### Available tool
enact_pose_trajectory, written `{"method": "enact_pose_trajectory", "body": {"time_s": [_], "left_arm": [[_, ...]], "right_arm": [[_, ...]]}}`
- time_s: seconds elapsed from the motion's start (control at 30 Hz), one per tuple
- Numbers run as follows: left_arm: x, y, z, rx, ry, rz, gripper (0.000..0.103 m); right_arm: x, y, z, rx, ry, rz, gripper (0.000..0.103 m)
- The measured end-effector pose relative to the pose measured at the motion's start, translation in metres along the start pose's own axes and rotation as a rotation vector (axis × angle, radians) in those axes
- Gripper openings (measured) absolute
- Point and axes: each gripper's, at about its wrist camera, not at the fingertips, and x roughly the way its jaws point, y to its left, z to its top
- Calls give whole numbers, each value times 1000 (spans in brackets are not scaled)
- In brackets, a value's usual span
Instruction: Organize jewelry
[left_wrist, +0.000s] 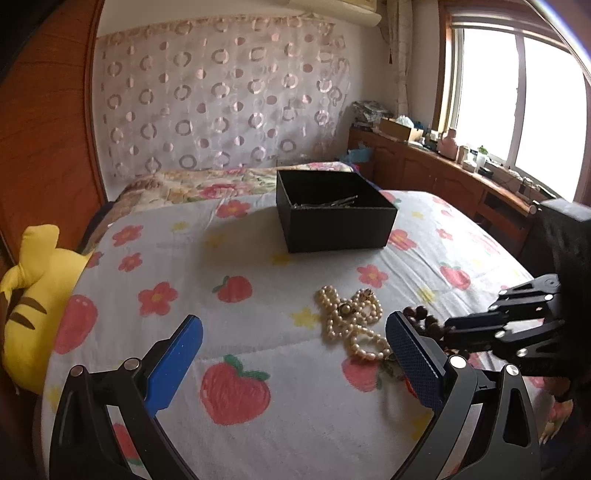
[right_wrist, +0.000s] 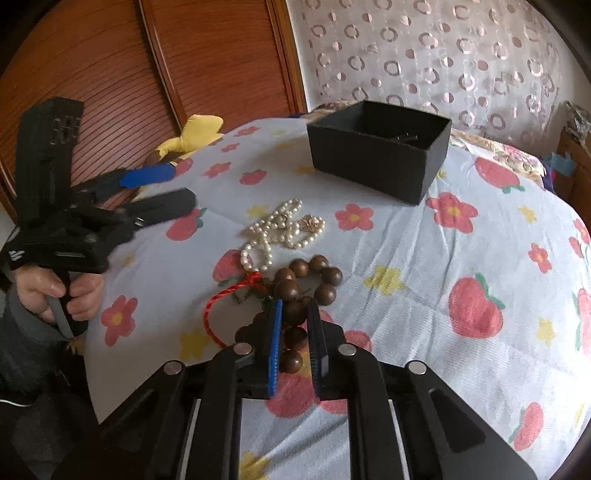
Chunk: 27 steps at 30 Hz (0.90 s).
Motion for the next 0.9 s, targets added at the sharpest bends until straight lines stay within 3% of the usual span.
{"method": "enact_pose_trajectory", "body": {"time_s": [0.37, 0.6, 0.73, 0.9], "left_arm": [[9, -6, -4, 24, 61, -26, 94], [19, -11, -3, 31, 112, -68, 71], [29, -15, -1, 36, 150, -90, 50], [46, -20, 4, 49, 208, -103, 37]], "right_arm": [[-71, 2, 32, -18, -203, -45, 15], [-101, -1, 37, -30, -271, -80, 15], [-108, -4, 35, -32, -281, -96, 15], [-105, -6, 30, -26, -271, -106, 15]]}}
